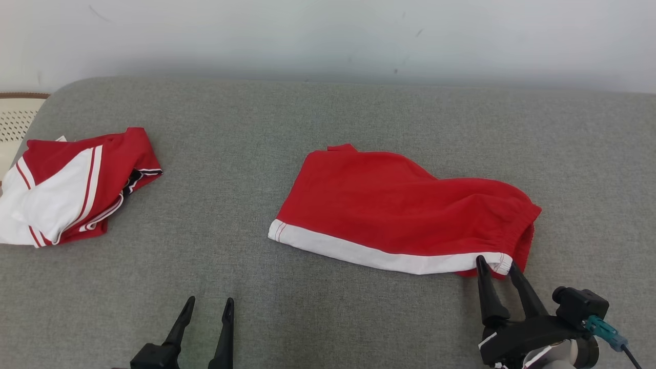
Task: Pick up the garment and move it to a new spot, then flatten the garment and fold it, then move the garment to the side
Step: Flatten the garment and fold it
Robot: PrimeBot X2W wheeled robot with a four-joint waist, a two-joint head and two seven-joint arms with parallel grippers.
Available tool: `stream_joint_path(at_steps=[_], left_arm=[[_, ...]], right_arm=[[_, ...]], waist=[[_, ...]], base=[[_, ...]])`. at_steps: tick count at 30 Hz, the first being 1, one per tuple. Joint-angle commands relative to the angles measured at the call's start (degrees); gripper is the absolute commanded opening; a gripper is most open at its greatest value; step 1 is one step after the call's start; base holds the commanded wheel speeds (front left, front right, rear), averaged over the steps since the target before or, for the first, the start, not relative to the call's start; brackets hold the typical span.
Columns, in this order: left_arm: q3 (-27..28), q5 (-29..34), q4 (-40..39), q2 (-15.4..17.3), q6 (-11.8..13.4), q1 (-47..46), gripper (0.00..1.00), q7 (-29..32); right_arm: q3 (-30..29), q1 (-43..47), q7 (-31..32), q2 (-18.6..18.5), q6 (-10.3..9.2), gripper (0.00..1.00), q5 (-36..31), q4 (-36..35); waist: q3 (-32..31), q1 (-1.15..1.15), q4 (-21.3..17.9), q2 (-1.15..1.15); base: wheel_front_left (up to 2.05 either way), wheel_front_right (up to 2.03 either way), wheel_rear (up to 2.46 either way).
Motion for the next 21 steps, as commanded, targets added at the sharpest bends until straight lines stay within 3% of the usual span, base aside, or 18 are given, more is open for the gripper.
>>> stream_joint_path(at_steps=[1, 6, 13, 16, 17, 21], left_arm=[[-0.01, 0.13, 0.16, 0.01, -0.07, 0.12, 1.00, -0.23], [-0.10, 0.67, 0.27, 0.01, -0.39, 0.01, 1.00, -0.23], [-0.20, 0.69, 0.03, 0.01, -0.12, 0.23, 1.00, -0.23], [0.03, 0.66, 0.05, 0.01, -0.09, 0.54, 1.00, -0.23], [0.11, 0.64, 0.12, 0.01, -0.10, 0.64, 1.00, -0.23], [0.18, 0.61, 0.37, 0.02, -0.21, 0.76, 1.00, -0.23]], right_arm=[[0.61, 0.48, -0.01, -0.28, 0.02, 1.00, 1.41, -0.10], [2.96, -0.52, -0.01, -0.78, 0.02, 1.00, 5.48, -0.30], [5.74, -0.58, -0.01, -1.82, 0.02, 0.84, 11.38, -2.05], [5.18, -0.24, -0.01, -2.39, 0.02, 0.91, 12.82, -2.52], [5.17, -0.22, -0.01, -2.57, 0.02, 1.00, 12.68, -2.19], [5.63, -0.71, -0.01, -2.72, 0.02, 1.00, 12.56, -1.18]], waist=[[-0.07, -0.01, -0.04, 0.00], [0.07, -0.01, -0.02, 0.00], [0.03, -0.01, 0.22, 0.00], [-0.02, -0.01, 0.16, 0.00], [-0.04, -0.01, 0.13, 0.00], [-0.07, -0.01, 0.09, 0.00]], base=[[0.00, 0.00, 0.00], [0.00, 0.00, 0.00], [0.00, 0.00, 0.00], [0.00, 0.00, 0.00], [0.00, 0.00, 0.00], [0.00, 0.00, 0.00]])
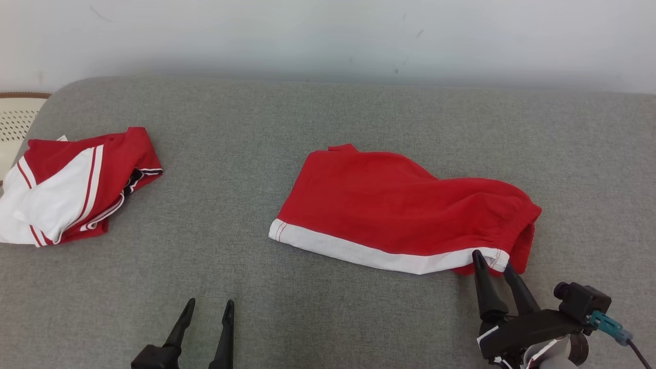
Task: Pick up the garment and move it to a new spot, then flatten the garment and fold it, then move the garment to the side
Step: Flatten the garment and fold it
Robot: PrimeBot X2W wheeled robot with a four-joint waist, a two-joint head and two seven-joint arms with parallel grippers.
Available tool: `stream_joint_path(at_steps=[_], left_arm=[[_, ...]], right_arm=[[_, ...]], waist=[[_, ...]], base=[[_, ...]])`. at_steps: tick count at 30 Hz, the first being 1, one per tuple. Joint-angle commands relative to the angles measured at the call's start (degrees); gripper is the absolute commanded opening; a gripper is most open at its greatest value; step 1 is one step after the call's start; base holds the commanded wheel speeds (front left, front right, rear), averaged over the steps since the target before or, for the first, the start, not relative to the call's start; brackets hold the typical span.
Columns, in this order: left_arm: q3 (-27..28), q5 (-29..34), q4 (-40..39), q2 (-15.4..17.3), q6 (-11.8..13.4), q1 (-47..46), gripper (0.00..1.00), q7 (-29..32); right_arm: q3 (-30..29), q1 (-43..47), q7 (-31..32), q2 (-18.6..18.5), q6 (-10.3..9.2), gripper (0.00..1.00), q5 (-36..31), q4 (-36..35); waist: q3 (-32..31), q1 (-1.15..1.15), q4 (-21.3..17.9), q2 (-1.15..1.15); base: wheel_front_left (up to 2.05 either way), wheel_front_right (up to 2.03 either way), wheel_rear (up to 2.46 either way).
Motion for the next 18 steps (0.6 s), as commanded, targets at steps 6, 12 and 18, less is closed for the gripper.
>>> stream_joint_path(at_steps=[6, 12, 18], left_arm=[[-0.27, 0.19, 0.23, 0.03, -0.23, 0.15, 1.00, -0.23], [0.09, 0.22, 0.01, 0.03, -0.15, 0.72, 1.00, -0.23], [0.18, -0.16, -0.17, 0.02, 0.05, 1.24, 1.00, -0.23]], right_arm=[[1.69, -1.89, -0.01, -0.90, 0.02, 1.00, 0.57, 2.71], [3.06, -2.59, -0.01, -1.42, 0.02, 1.00, 1.87, 3.35], [3.76, -0.30, -0.01, -2.19, 0.02, 0.89, 4.52, 1.15]], waist=[[-0.02, 0.00, 0.59, 0.00], [-0.20, 0.00, 1.37, 0.00], [-0.47, 0.00, 1.46, 0.00]], base=[[0.00, 0.00, 0.00], [0.00, 0.00, 0.00], [0.00, 0.00, 0.00]])
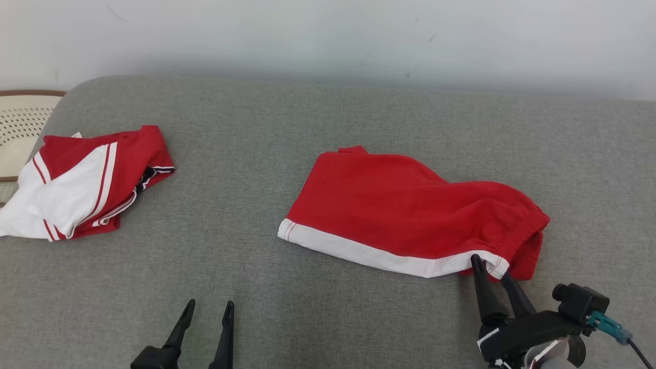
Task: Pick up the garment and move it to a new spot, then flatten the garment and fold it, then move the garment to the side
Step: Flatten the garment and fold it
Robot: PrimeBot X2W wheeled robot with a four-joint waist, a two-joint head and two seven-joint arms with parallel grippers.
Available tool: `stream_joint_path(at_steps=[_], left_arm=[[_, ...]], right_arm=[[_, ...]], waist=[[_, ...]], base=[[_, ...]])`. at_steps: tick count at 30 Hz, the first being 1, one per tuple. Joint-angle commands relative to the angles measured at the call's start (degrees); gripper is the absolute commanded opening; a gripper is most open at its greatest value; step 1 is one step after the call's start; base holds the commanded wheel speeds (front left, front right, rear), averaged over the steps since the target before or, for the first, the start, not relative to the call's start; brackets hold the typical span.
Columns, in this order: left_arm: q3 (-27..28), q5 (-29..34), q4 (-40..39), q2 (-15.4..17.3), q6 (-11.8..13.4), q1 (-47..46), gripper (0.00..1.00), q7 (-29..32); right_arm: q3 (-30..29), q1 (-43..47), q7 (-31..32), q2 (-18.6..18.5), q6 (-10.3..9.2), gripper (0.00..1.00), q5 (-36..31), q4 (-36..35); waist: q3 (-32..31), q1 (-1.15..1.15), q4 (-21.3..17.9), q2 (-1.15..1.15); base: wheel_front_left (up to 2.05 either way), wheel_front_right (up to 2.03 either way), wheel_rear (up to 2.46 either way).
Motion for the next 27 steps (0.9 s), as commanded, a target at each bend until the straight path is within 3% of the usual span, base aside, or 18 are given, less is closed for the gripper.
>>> stream_joint_path(at_steps=[1, 3, 8, 9, 10, 11, 17, 27], left_arm=[[0.10, 0.05, -0.17, 0.00, 0.29, 1.06, 1.00, -0.23], [0.21, 0.11, -0.29, 0.00, 0.29, 1.11, 1.00, -0.23], [0.04, 0.50, -0.36, 0.00, 0.16, 0.55, 1.00, -0.23], [-0.05, 0.52, -0.38, 0.01, 0.14, 0.40, 1.00, -0.23], [-0.14, 0.53, -0.41, 0.00, 0.10, 0.25, 1.00, -0.23], [-0.17, 0.53, -0.41, 0.00, 0.08, 0.09, 1.00, -0.23], [0.12, -0.32, -0.45, 0.00, -0.34, -0.61, 1.00, -0.23], [0.51, -3.61, 2.82, 0.01, -5.63, -6.81, 1.00, -0.23]], right_arm=[[0.43, 0.75, -0.01, -0.67, 0.02, 0.84, 0.68, -0.59], [0.28, 0.81, -0.01, -0.73, 0.02, 0.50, 1.49, -1.06], [0.30, -0.01, -0.01, -0.36, 0.02, 0.36, 2.21, -1.17], [0.41, -0.21, -0.01, -0.38, 0.02, 0.29, 2.06, -1.07], [0.47, -0.35, -0.01, -0.38, 0.02, 0.07, 1.85, -0.91], [0.44, -0.43, -0.01, -0.34, 0.02, 0.00, 1.70, -0.81], [0.27, -0.33, -0.01, -1.04, 0.02, 0.00, 0.59, -0.85], [4.57, -0.29, 0.00, -5.94, 0.02, 0.00, -0.13, -0.33]], waist=[[-0.01, 0.00, -0.21, 0.00], [0.02, 0.00, -0.54, 0.00], [0.33, 0.00, -0.89, 0.00], [0.41, 0.00, -0.84, 0.00], [0.49, 0.00, -0.77, 0.00], [0.57, 0.00, -0.70, 0.00], [1.26, 0.00, -0.76, 0.00], [3.42, 0.00, -3.92, 0.00]], base=[[0.00, 0.00, 0.00], [0.00, 0.00, 0.00], [0.00, 0.00, 0.00], [0.00, 0.00, 0.00], [0.00, 0.00, 0.00], [0.00, 0.00, 0.00], [0.00, 0.00, 0.00], [0.00, 0.00, 0.00]])
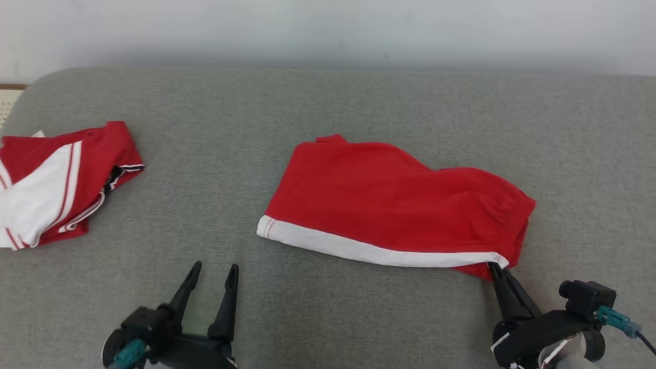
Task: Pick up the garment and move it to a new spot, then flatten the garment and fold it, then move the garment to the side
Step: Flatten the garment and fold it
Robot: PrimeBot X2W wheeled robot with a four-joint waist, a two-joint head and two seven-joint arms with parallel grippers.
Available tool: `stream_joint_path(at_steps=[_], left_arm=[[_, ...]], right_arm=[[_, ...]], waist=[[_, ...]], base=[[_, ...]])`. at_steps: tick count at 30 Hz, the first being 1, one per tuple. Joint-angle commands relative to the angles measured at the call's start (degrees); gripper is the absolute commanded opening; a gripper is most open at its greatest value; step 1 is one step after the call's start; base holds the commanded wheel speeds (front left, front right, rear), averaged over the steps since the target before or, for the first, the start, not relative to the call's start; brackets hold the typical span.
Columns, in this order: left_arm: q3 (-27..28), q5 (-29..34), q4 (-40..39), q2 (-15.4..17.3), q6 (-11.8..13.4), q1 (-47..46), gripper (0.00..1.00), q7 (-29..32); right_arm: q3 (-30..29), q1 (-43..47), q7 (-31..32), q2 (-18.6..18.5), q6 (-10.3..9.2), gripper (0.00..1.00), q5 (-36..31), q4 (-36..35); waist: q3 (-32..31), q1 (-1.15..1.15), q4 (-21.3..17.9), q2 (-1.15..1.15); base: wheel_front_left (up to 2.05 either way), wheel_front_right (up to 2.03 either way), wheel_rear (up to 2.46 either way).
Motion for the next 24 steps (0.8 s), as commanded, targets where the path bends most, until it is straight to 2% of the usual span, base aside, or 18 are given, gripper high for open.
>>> stream_joint_path(at_steps=[1, 8, 15, 24], left_arm=[[0.31, -0.25, 0.56, 0.04, -0.52, -0.89, 1.00, -0.23], [-1.85, -2.09, 6.66, 0.02, -2.31, -6.65, 1.00, -0.23], [-4.99, -4.10, 11.40, 0.83, -2.35, -11.39, 1.00, -0.23], [-7.32, -5.93, 13.91, 1.98, -2.38, -12.59, 1.00, -0.12]], right_arm=[[0.29, -0.07, 0.00, -0.48, 0.02, 0.00, -0.35, 0.16], [3.20, -1.65, 0.00, -2.54, 0.02, 0.00, -1.25, 0.67], [4.34, -3.34, 0.00, -2.65, 0.02, 0.00, -1.55, 0.18], [4.21, -4.16, 0.00, -1.79, 0.02, 0.00, -1.88, 0.24]], waist=[[1.01, 0.00, -1.45, 0.00], [3.55, 0.00, -4.77, 0.00], [5.67, 0.00, -6.89, 0.00], [6.37, 0.00, -7.62, 0.00]], base=[[0.00, 0.00, 0.00], [0.00, 0.00, 0.00], [0.00, 0.00, 0.00], [0.00, 0.00, 0.00]])
